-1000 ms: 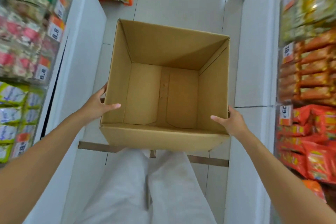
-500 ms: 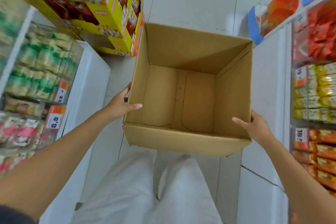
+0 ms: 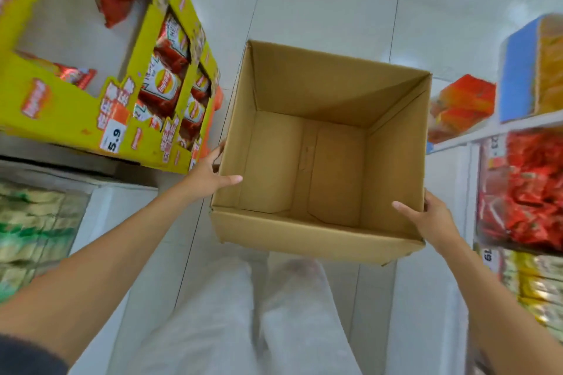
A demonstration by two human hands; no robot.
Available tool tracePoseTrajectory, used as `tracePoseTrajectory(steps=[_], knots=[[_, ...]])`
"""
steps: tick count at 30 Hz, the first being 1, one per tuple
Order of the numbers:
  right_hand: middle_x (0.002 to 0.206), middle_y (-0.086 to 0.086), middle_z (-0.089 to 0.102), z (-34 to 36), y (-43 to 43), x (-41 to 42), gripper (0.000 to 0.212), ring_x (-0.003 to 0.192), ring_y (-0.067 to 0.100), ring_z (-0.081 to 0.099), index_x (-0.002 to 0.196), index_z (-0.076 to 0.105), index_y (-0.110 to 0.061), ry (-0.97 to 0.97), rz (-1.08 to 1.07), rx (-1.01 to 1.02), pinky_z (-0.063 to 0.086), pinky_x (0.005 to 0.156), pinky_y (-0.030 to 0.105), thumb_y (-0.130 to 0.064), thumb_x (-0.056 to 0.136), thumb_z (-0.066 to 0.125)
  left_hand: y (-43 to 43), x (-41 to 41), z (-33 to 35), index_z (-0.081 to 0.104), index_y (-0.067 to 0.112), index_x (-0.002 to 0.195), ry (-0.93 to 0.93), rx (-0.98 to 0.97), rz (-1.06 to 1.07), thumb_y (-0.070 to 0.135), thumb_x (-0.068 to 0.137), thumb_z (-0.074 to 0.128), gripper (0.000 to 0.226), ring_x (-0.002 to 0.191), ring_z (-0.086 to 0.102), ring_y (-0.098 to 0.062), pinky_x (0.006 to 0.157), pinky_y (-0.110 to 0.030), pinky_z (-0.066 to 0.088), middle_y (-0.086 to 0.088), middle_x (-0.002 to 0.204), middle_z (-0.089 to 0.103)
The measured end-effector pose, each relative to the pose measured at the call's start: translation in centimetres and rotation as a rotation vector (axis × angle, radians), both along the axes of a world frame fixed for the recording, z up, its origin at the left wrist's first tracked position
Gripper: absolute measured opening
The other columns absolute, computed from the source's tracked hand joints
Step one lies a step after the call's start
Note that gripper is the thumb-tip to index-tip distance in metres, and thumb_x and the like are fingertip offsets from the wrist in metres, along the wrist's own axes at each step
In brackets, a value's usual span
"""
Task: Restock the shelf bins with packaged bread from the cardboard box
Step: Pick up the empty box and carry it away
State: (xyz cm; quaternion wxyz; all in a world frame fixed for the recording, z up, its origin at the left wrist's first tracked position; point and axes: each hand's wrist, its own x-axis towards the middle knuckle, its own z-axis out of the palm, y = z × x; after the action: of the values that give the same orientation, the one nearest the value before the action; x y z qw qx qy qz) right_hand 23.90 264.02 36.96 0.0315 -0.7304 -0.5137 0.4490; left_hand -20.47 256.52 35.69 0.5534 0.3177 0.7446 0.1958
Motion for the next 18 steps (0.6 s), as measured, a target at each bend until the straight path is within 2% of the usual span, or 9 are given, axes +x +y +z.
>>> tracePoseTrajectory(steps=[2,4,6,8,11,14,16,18], knots=[[0.105,-0.007,0.067,1.0,6.0,-0.1,0.053,0.097,0.019,0.064,0.128,0.058,-0.024,0.006,0.028,0.024,0.052,0.087,0.034,-0.04,0.08,0.077,4.7,-0.2,0.3,0.015,0.023,0.157,-0.004,-0.01,0.02,0.028,0.082,0.079,0.098,0.133,0.031,-0.005,0.104,-0.025,0.031,0.016,0.143,0.032],[0.097,-0.009,0.066,2.2,11.8,-0.6,0.045,0.092,0.017,0.064,0.121,0.06,-0.024,-0.004,0.072,0.039,0.049,0.082,0.03,-0.035,0.081,0.077,8.9,-0.4,0.7,0.02,0.028,0.156,-0.037,-0.008,0.06,0.041,0.073,0.084,0.105,0.136,0.034,-0.006,0.107,-0.028,0.034,0.016,0.145,0.035],[0.095,-0.01,0.065,2.8,17.6,-1.5,0.04,0.088,0.015,0.062,0.117,0.059,-0.025,-0.019,0.123,0.06,0.046,0.078,0.028,-0.034,0.082,0.076,13.1,-0.8,0.7,0.018,0.027,0.156,-0.03,-0.003,0.09,0.036,0.077,0.082,0.102,0.137,0.034,-0.007,0.104,-0.026,0.035,0.014,0.143,0.039],[0.095,-0.009,0.065,2.8,23.7,-2.6,0.038,0.089,0.017,0.063,0.114,0.059,-0.025,-0.041,0.183,0.079,0.047,0.077,0.03,-0.036,0.082,0.076,17.3,-1.4,0.8,0.017,0.03,0.156,-0.027,-0.003,0.131,0.04,0.076,0.082,0.104,0.134,0.032,-0.005,0.108,-0.029,0.035,0.018,0.14,0.036],[0.099,-0.006,0.066,2.5,32.8,-5.1,0.048,0.092,0.019,0.063,0.123,0.058,-0.022,-0.061,0.226,0.059,0.049,0.08,0.031,-0.039,0.082,0.075,24.2,-3.1,-0.2,0.018,0.036,0.155,-0.042,0.012,0.178,0.044,0.073,0.083,0.105,0.136,0.038,-0.009,0.112,-0.039,0.037,0.016,0.146,0.039],[0.106,-0.002,0.069,1.5,41.4,-7.7,0.052,0.095,0.021,0.065,0.123,0.06,-0.018,-0.051,0.25,0.048,0.051,0.083,0.033,-0.041,0.08,0.076,31.2,-5.4,-1.2,0.019,0.041,0.154,-0.06,0.017,0.237,0.046,0.069,0.085,0.107,0.134,0.042,-0.011,0.11,-0.036,0.038,0.013,0.145,0.042],[0.106,-0.002,0.07,1.4,46.8,-9.8,0.051,0.095,0.021,0.066,0.124,0.06,-0.02,-0.047,0.293,0.062,0.051,0.083,0.033,-0.04,0.08,0.077,35.0,-7.0,-2.1,0.022,0.048,0.15,-0.049,0.023,0.268,0.05,0.063,0.088,0.109,0.132,0.048,-0.012,0.109,-0.04,0.042,0.008,0.146,0.047],[0.102,-0.003,0.069,1.4,52.0,-11.9,0.046,0.093,0.021,0.065,0.123,0.06,-0.022,-0.053,0.325,0.063,0.05,0.081,0.032,-0.036,0.082,0.076,38.4,-8.5,-2.6,0.026,0.045,0.15,-0.064,0.039,0.304,0.042,0.065,0.088,0.105,0.124,0.056,-0.012,0.106,-0.043,0.047,0.008,0.14,0.055]])
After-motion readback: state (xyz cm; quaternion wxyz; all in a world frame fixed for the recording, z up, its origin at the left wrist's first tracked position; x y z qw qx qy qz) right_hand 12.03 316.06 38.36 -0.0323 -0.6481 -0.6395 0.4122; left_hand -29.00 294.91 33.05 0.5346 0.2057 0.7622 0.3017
